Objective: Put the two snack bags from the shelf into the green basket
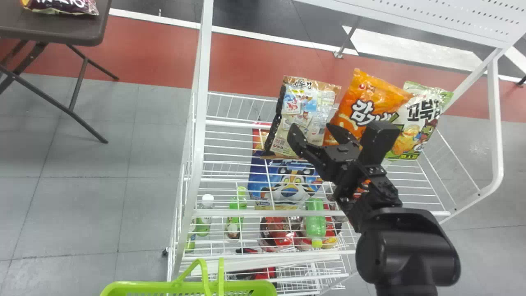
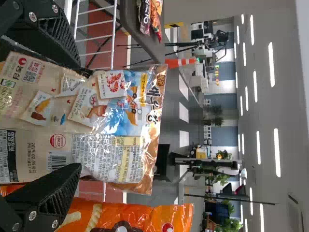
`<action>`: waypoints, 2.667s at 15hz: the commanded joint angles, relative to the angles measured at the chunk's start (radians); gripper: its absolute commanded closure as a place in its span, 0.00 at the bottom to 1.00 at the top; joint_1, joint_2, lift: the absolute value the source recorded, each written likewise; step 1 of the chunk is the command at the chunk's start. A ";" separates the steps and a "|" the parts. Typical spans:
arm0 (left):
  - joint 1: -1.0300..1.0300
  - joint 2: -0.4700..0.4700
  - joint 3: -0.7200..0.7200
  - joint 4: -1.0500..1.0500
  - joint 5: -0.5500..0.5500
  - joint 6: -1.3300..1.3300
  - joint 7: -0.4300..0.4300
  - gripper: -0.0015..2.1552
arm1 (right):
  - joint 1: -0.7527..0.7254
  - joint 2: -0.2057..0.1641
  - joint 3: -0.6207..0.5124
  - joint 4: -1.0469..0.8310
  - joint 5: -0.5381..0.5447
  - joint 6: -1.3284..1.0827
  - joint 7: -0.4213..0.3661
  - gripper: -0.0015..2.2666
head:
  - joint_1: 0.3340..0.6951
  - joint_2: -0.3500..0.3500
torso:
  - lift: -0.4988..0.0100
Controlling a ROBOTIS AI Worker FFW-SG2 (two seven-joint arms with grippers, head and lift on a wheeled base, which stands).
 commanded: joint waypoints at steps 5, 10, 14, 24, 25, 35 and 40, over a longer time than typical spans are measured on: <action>0.000 0.000 0.011 -0.001 0.000 0.000 -0.005 0.92 | -0.104 0.001 0.050 0.143 0.054 0.019 -0.030 0.13 | 1.00 0.00 | 0.96; -0.003 0.000 0.015 -0.001 0.005 0.000 -0.005 0.92 | -0.075 0.001 0.053 0.128 0.041 0.004 -0.077 0.99 | 1.00 0.00 | 0.96; -0.005 0.000 0.015 -0.001 0.008 0.003 -0.003 0.92 | -0.012 -0.001 0.047 0.028 0.005 -0.008 -0.070 0.99 | 1.00 0.00 | 0.96; 0.005 -0.002 0.007 -0.004 0.005 0.000 0.003 0.92 | 0.358 -0.001 -0.130 -0.659 -0.245 0.615 -0.021 0.99 | 1.00 0.00 | 0.96; 0.005 -0.002 0.007 -0.004 0.008 -0.003 0.003 0.92 | 0.381 0.004 -0.154 -0.705 -0.259 0.710 -0.016 0.99 | 1.00 0.00 | 0.96; 0.005 -0.002 -0.002 -0.004 0.003 -0.003 0.002 0.92 | 0.482 0.031 -0.154 -0.795 -0.343 1.239 0.081 0.99 | 1.00 0.00 | 0.96; 0.009 -0.002 -0.003 -0.006 0.000 -0.003 0.003 0.92 | 0.464 0.008 0.057 -0.578 -0.245 1.239 0.070 0.99 | 1.00 0.00 | 0.96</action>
